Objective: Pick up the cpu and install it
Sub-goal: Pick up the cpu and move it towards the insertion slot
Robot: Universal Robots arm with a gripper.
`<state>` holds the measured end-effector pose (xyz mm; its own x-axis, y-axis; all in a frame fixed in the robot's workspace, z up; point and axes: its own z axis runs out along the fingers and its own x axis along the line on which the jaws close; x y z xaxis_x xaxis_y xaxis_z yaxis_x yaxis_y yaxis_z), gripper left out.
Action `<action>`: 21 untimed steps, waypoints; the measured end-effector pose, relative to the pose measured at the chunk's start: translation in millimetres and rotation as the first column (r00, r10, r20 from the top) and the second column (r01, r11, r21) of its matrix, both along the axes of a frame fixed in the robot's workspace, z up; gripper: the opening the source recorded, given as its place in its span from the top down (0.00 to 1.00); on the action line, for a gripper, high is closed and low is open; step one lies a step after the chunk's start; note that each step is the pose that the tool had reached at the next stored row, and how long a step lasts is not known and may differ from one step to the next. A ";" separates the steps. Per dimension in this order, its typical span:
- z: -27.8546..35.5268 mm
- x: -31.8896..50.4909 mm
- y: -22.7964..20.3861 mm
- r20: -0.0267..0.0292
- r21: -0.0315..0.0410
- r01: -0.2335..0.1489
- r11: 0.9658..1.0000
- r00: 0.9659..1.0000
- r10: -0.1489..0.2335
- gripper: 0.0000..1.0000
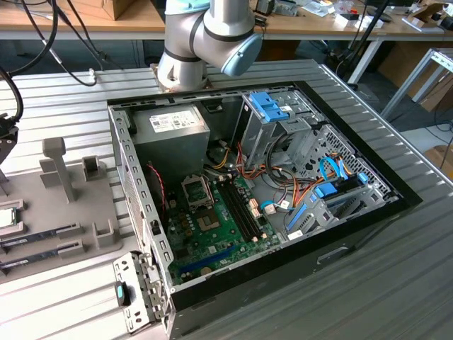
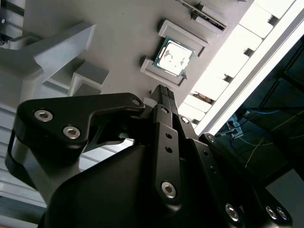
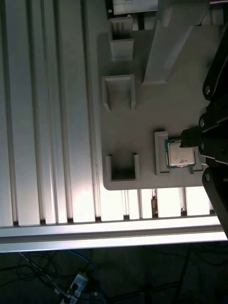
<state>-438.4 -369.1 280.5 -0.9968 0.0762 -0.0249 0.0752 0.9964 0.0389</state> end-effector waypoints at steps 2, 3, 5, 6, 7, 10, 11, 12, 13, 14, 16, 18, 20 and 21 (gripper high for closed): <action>-0.1 0.0 0.1 0.000 -0.005 0.000 1.000 1.000 0.000 0.89; 0.1 0.0 0.1 0.000 -0.015 0.000 1.000 1.000 0.000 0.89; 0.1 0.0 0.0 0.000 -0.048 0.000 0.999 1.000 0.000 0.89; 0.0 0.0 0.0 0.000 -0.056 0.000 0.998 1.000 0.000 0.89; 0.0 0.0 0.0 0.000 -0.057 0.000 0.998 1.000 0.000 0.89; 0.1 0.0 0.1 0.000 -0.071 0.000 0.997 1.000 0.000 0.89; 0.0 0.0 0.0 0.000 -0.072 0.000 0.997 1.000 0.000 0.89; 0.0 0.0 0.0 0.000 -0.073 0.000 0.997 1.000 0.000 0.89; 0.1 0.0 0.0 0.000 -0.073 0.000 0.997 1.000 0.000 0.89; 0.0 0.0 0.0 0.000 -0.073 0.000 0.997 1.000 0.000 0.89; 0.0 0.0 0.0 0.000 -0.074 0.000 0.997 1.000 0.000 0.89; 0.0 0.0 0.0 0.000 -0.075 0.000 0.997 1.000 0.000 0.77; 0.0 0.0 0.0 0.000 -0.076 0.000 0.997 1.000 0.000 0.71; 0.0 0.0 0.0 0.000 -0.076 0.000 0.997 1.000 0.000 0.65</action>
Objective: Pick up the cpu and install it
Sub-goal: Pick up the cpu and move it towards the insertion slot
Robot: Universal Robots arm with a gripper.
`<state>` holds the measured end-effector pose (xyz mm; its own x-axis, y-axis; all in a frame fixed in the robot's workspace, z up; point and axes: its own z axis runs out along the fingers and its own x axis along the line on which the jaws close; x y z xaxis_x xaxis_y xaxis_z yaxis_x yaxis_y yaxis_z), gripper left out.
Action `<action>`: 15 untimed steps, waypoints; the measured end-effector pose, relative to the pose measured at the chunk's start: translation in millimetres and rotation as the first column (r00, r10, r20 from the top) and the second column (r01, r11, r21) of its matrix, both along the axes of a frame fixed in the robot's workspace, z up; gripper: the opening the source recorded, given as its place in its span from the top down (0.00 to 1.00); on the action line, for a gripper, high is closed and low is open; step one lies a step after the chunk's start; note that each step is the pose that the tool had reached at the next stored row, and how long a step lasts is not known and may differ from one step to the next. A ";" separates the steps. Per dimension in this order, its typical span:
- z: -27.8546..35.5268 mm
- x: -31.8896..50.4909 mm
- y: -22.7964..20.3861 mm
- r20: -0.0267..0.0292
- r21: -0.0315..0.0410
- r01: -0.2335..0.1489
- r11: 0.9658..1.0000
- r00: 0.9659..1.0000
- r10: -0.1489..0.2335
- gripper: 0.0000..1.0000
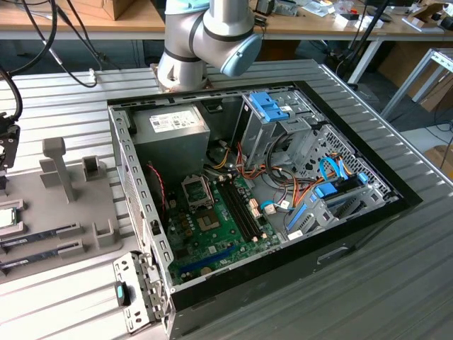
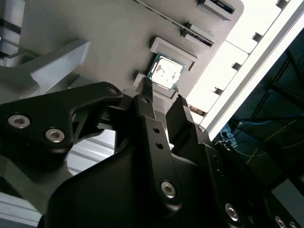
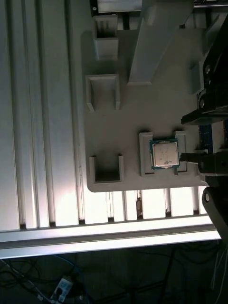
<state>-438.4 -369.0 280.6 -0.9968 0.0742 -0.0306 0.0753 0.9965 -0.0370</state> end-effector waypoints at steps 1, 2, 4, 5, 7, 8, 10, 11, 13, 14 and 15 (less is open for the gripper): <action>0.0 0.0 0.0 0.000 0.000 0.000 1.000 1.000 0.000 0.58; 0.0 0.0 0.0 0.000 -0.001 0.000 1.000 1.000 0.000 0.52; 0.0 0.0 0.0 0.000 -0.002 0.000 1.000 1.000 0.000 0.52; 0.0 0.0 0.0 0.000 -0.002 0.000 1.000 1.000 0.000 0.52; -0.1 0.0 0.0 0.000 -0.002 0.000 1.000 1.000 0.000 0.52; -0.3 0.0 0.0 0.000 -0.002 0.000 1.000 1.000 0.000 0.52; -1.3 0.0 0.0 0.000 -0.002 0.000 1.000 1.000 0.000 0.52; -1.9 0.0 0.0 0.000 -0.002 0.000 1.000 1.000 0.000 0.52; -2.5 0.0 0.0 0.000 -0.002 0.000 1.000 1.000 0.000 0.52; -2.8 0.0 0.0 0.000 -0.002 0.000 1.000 1.000 0.000 0.52; -3.1 0.0 0.0 0.000 -0.002 0.000 1.000 1.000 0.000 0.52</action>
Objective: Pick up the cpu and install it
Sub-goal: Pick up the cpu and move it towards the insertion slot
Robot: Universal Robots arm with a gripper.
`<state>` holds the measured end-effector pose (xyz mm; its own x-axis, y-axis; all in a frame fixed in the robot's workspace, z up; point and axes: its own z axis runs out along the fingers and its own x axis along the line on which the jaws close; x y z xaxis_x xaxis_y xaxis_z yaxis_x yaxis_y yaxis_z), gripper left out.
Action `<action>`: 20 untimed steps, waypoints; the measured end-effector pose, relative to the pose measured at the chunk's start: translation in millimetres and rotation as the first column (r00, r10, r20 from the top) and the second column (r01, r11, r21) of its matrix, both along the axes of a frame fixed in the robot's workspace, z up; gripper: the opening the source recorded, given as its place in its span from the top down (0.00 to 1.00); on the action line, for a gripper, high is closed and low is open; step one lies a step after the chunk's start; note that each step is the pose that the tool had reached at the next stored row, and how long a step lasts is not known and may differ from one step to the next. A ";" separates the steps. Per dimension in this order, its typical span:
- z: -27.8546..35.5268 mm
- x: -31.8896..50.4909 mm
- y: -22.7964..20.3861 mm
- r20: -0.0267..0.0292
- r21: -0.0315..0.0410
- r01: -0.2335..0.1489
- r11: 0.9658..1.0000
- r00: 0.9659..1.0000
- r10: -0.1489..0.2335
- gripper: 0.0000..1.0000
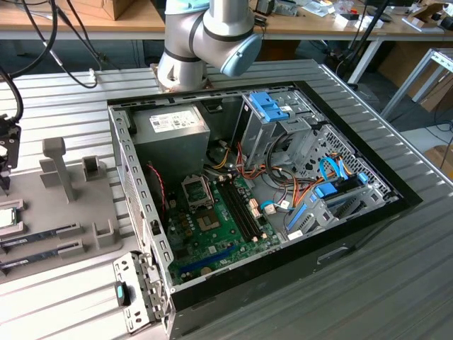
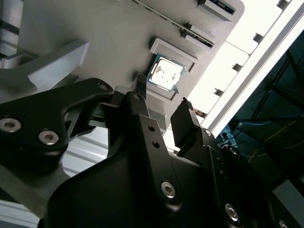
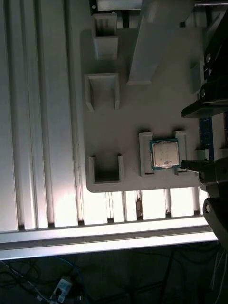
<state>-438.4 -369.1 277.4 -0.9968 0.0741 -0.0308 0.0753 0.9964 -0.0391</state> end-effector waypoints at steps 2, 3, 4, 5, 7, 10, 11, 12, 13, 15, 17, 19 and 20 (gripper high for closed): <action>-0.6 0.0 0.0 0.000 0.000 0.000 1.000 1.000 0.000 0.52; -0.9 0.0 0.0 0.000 0.000 0.000 1.000 1.000 0.000 0.52; -1.2 0.0 -0.1 0.000 0.000 0.000 1.000 1.000 0.000 0.52; -1.7 0.0 -0.1 0.000 0.000 0.000 1.000 1.000 0.000 0.52; -2.5 0.0 -0.1 0.000 0.000 0.000 1.000 1.000 0.000 0.52; -3.5 0.0 -0.1 0.000 0.000 0.000 1.000 1.000 0.000 0.52; -4.0 0.0 -0.1 0.000 0.000 0.000 1.000 1.000 0.000 0.52; -4.3 0.0 -0.1 0.000 0.000 0.000 1.000 1.000 0.000 0.52; -4.5 0.0 -0.1 0.000 0.000 0.000 1.000 1.000 0.000 0.52; -5.1 0.0 -0.1 0.000 0.000 0.000 1.000 1.000 0.000 0.52; -5.7 0.0 -0.1 0.000 0.000 0.000 1.000 1.000 0.000 0.52; -6.4 0.0 -0.1 0.000 0.000 0.000 1.000 1.000 0.000 0.52; -6.6 0.0 -0.1 0.000 0.000 0.000 1.000 1.000 0.000 0.52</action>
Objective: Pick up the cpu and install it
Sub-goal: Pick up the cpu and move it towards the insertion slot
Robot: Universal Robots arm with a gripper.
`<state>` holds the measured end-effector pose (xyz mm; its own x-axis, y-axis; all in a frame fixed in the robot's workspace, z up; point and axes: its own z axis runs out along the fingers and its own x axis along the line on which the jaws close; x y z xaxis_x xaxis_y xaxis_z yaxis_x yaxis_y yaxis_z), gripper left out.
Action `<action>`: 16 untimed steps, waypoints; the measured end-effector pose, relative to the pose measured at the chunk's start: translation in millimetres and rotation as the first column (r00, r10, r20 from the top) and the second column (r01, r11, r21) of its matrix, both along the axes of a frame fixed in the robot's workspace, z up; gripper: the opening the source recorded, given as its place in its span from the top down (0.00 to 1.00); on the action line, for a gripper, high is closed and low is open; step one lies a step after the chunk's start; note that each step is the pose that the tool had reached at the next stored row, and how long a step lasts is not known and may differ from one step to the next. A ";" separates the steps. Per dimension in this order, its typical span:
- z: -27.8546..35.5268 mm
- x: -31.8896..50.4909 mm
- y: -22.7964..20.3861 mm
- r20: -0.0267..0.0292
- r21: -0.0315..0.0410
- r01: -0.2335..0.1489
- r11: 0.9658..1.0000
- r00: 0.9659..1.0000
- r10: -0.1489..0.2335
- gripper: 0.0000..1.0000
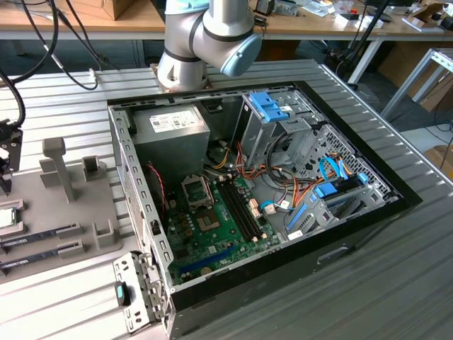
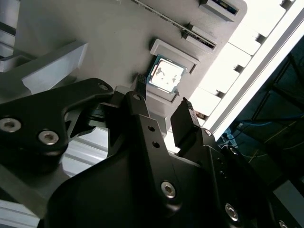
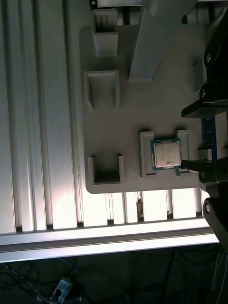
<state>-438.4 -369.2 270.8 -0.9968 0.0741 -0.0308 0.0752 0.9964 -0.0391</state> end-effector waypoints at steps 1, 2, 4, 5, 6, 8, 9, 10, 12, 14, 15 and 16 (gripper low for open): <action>-0.4 0.0 0.0 0.000 0.000 0.000 1.000 1.000 0.000 0.52; -0.6 0.0 0.0 0.000 0.000 0.000 1.000 1.000 0.000 0.52; -1.4 0.0 0.0 0.000 0.000 0.000 1.000 1.000 0.000 0.52; -1.7 0.0 0.0 0.000 0.000 0.000 1.000 1.000 0.000 0.52; -2.0 0.0 0.0 0.000 0.000 0.000 1.000 1.000 0.000 0.52; -2.7 0.0 0.0 0.000 0.000 0.000 1.000 1.000 0.000 0.52; -3.0 0.0 0.0 0.000 0.000 0.000 1.000 1.000 0.000 0.52; -3.4 0.0 0.0 0.000 0.000 0.000 1.000 1.000 0.000 0.52; -4.0 0.0 0.0 0.000 0.000 0.000 1.000 1.000 0.000 0.52; -4.7 0.0 0.0 0.000 0.000 0.000 1.000 1.000 0.000 0.52; -5.0 0.0 0.0 0.000 0.000 0.000 1.000 1.000 0.000 0.52; -5.5 0.0 -0.1 0.000 0.000 0.000 1.000 1.000 0.000 0.52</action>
